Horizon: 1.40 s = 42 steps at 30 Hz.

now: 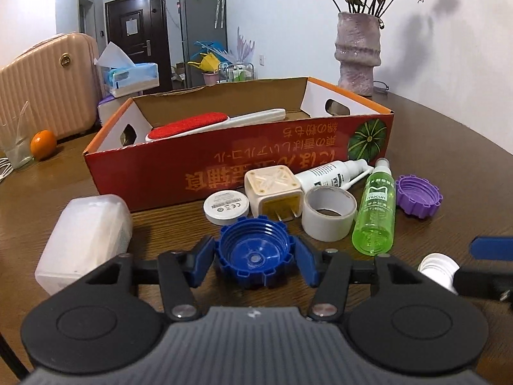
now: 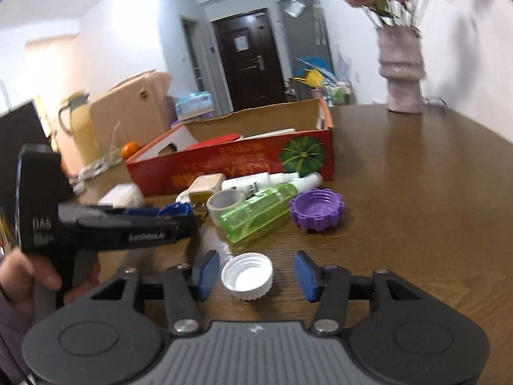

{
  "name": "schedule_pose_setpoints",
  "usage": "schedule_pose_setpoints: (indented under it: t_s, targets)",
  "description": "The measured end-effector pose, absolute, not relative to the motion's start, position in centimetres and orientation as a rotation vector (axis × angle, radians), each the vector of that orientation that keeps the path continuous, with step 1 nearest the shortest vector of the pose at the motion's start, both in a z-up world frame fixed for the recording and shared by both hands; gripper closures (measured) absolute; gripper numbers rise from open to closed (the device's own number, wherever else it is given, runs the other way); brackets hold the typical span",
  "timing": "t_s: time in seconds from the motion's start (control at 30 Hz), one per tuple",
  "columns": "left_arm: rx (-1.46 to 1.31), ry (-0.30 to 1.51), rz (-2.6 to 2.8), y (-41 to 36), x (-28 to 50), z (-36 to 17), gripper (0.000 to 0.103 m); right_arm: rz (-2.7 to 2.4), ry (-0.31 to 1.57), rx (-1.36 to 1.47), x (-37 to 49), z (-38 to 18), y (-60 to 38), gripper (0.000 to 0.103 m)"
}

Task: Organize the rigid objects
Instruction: 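Grasp the blue cap with the left tool while the right tool grasps the white cap, then carry the blue cap into the box with the left tool while the right tool drops the white cap in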

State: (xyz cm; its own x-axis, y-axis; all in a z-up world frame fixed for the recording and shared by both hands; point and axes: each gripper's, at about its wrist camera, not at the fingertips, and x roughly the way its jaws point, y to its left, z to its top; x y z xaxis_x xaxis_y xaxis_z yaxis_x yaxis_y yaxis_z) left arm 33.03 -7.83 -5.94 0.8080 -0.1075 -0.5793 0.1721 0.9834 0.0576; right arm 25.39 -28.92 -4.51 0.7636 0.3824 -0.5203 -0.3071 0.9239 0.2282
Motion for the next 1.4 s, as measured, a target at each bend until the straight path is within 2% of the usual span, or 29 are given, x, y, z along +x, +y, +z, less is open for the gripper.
schedule_pose_setpoints:
  t_s: [0.2, 0.23, 0.47, 0.9, 1.17, 1.4]
  targets:
    - [0.126, 0.56, -0.126, -7.5, 30.4, -4.6, 0.047, 0.333, 0.627, 0.016, 26.5, -5.4, -26.4, 0.054]
    - [0.117, 0.55, -0.123, -7.2, 29.7, -4.2, 0.047, 0.319, 0.628, 0.001, 26.6, -5.7, -26.2, 0.064]
    - [0.075, 0.481, -0.094, -5.1, 23.5, -1.5, 0.047, 0.31, 0.605, 0.018, 24.0, -5.0, -26.1, 0.064]
    - [0.027, 0.343, -0.074, -2.9, 12.6, 1.9, 0.047, 0.311, 0.444, 0.007, 13.7, -0.3, -25.7, 0.064]
    - [-0.006, 0.324, -0.073, -2.7, 11.8, 2.1, 0.047, 0.282, 0.39, -0.029, 10.9, 0.6, -25.8, 0.064]
    - [-0.019, 0.32, -0.088, -2.1, 15.7, 3.1, 0.047, 0.29, 0.384, -0.036, 14.0, 1.4, -26.1, 0.064]
